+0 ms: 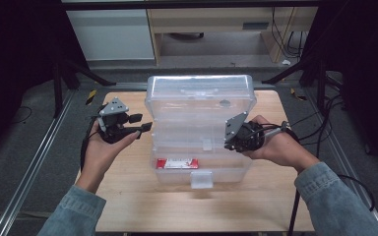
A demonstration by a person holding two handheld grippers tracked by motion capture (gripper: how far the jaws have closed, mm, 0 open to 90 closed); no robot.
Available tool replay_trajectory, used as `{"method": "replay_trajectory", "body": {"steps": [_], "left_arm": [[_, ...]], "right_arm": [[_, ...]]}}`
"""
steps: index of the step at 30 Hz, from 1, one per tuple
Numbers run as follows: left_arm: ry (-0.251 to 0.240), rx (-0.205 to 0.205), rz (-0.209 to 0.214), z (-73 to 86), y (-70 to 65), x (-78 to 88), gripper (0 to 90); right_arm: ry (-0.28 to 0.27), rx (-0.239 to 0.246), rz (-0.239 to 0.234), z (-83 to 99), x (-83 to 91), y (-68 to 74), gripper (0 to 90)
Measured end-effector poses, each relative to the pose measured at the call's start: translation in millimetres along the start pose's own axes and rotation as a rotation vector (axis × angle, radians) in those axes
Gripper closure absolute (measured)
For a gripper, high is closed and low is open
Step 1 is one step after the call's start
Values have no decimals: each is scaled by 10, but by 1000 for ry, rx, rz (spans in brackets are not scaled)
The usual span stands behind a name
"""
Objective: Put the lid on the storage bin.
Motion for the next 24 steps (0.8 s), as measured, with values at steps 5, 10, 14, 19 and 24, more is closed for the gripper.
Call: {"method": "replay_trajectory", "body": {"steps": [5,10,14,19,24], "left_arm": [[5,15,-31,-95,118,-145,516],[3,31,-37,-123,149,-197,525],[-11,64,-24,-146,144,-233,529],[-7,65,-21,-130,103,-229,550],[-7,56,-32,-134,83,-210,555]], "right_arm": [[-13,-7,-4,10,-8,23,851],[-20,-17,-6,17,-15,45,848],[-23,-19,-12,26,-31,80,845],[-28,-47,-5,67,-60,116,750],[-71,-129,37,109,-24,73,640]]}}
Point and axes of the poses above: each handheld gripper's, and its own axes: x roughly backward along the jaws, z roughly out of its underside, y roughly to its left, the point moved 10 cm from there along -x, roughly forward along the jaws, and after that the axes turned 13 degrees about x, right-handed, at the moved point
